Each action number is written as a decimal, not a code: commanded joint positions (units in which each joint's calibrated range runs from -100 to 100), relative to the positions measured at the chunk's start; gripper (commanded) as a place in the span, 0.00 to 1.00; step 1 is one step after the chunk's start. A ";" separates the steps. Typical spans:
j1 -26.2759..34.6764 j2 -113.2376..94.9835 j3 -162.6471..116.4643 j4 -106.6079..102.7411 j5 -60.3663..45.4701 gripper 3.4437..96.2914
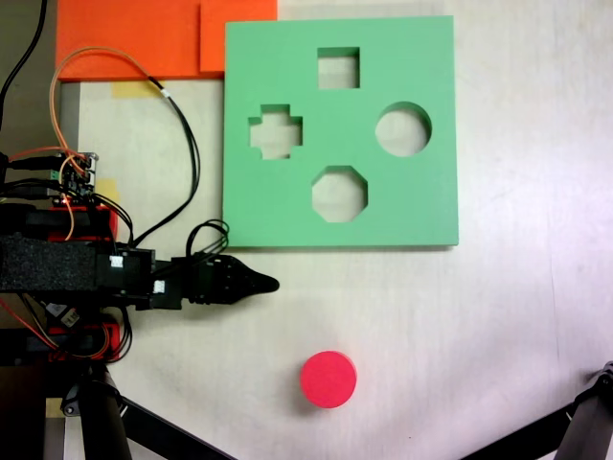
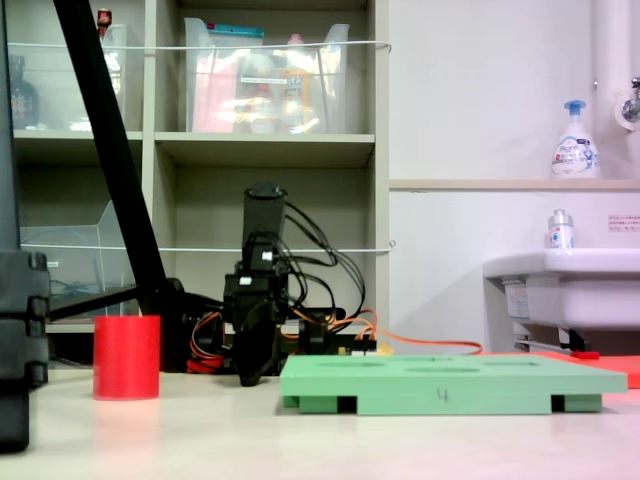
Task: Put the cylinder block into the corresponding hole
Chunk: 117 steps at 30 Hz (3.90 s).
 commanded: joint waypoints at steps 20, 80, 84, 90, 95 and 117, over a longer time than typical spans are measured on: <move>0.24 -0.55 -0.88 -6.09 -0.05 0.51; -7.86 89.68 19.66 92.80 49.72 0.86; -9.18 98.06 27.23 92.80 50.06 0.86; -10.89 106.02 35.61 92.80 50.89 0.79; -11.38 111.32 40.99 92.80 51.09 0.79; -11.58 104.06 40.99 92.80 51.72 0.35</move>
